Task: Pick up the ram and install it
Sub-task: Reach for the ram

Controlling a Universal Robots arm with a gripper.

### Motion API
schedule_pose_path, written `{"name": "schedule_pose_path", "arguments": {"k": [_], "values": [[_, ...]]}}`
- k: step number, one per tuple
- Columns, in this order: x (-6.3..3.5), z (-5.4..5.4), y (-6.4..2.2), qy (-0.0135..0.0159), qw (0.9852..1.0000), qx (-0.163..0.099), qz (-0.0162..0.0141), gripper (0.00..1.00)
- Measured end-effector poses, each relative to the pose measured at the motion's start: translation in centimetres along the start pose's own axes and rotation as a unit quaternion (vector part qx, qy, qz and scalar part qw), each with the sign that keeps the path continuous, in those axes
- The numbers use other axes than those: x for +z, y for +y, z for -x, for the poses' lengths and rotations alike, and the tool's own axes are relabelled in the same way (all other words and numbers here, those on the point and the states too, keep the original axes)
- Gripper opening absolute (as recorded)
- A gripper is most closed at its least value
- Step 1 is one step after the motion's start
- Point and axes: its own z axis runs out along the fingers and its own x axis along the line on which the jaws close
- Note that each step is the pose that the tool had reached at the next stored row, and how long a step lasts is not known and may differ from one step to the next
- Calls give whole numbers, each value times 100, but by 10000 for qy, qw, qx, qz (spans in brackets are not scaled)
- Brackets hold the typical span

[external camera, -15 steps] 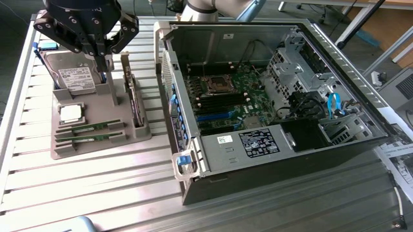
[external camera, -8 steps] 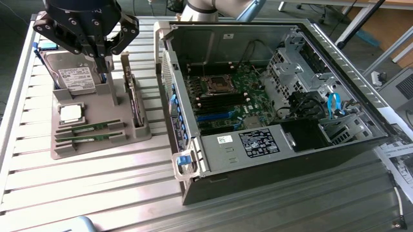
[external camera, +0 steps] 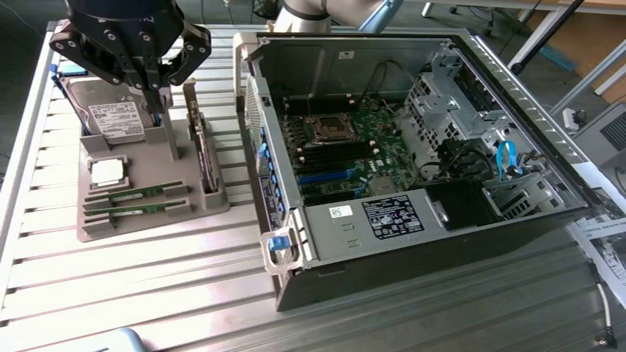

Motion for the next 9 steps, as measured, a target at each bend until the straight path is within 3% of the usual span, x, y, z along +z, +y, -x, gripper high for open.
{"name": "schedule_pose_path", "arguments": {"k": [9], "values": [[-1, 2, -27, 0, 10000, 0, -1, 11]]}}
